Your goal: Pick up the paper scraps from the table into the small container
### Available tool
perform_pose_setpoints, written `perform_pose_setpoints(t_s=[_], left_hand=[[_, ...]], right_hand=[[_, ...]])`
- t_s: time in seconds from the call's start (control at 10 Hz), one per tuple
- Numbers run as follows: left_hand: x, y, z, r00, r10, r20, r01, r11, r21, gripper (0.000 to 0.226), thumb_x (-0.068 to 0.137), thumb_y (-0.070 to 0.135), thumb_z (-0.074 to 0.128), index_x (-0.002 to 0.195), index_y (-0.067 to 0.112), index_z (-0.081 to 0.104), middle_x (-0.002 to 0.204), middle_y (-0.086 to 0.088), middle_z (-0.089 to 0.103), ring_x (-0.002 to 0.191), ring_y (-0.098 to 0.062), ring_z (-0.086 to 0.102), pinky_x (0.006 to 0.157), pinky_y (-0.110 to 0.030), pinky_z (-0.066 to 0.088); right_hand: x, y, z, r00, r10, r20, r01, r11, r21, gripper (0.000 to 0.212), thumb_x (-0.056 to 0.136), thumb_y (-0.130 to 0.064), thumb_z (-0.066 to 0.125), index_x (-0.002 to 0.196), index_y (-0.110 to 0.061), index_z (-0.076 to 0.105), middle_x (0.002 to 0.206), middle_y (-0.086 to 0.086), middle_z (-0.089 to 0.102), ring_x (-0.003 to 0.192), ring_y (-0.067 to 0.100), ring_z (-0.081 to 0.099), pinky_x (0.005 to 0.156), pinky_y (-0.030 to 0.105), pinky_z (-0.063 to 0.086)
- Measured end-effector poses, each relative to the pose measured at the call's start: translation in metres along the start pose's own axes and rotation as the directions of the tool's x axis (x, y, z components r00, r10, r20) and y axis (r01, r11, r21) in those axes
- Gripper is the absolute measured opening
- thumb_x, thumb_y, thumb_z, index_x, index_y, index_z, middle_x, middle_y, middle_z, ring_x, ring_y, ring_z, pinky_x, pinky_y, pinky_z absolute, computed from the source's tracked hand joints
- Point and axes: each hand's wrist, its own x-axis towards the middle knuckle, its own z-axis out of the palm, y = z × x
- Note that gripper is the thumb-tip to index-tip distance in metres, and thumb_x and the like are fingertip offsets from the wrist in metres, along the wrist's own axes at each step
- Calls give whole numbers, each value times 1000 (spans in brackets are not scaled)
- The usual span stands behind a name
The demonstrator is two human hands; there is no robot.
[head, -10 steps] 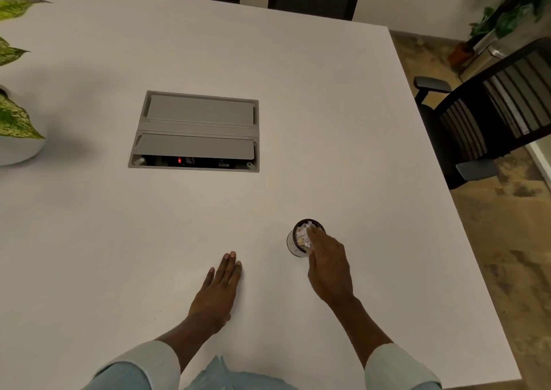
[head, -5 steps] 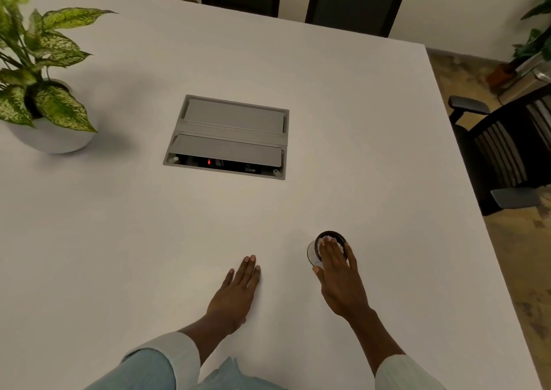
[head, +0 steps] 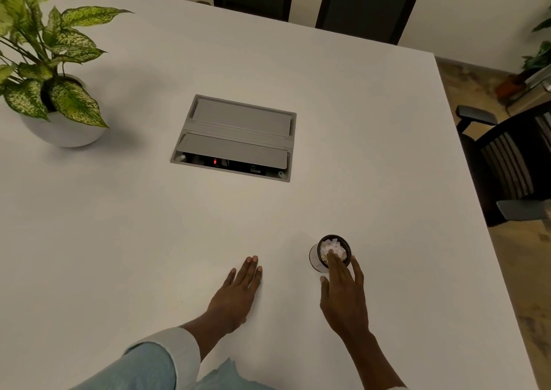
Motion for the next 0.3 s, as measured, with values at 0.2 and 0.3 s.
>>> perform_pose_setpoints(t_s=[0.2,0.3], left_hand=[[-2,-12,0,999,37,15,-37,999,15,120,90,21,74,158,10,-24,162,-12,-39,151,-29,-34,130,-44,-3],[-1,-15,-7,995,81,65,-81,997,-9,120,90,27,75,160,12,-21,163,-8,-38,153,-26,-32,130,-44,0]], right_hand=[[3,-8,2,998,43,54,-43,999,9,63,97,-22,57,152,1,37,154,12,49,144,16,47,124,51,25],[4,-12,0,998,59,2,-59,995,74,68,96,-21,60,155,-3,32,154,9,50,143,15,47,124,52,25]])
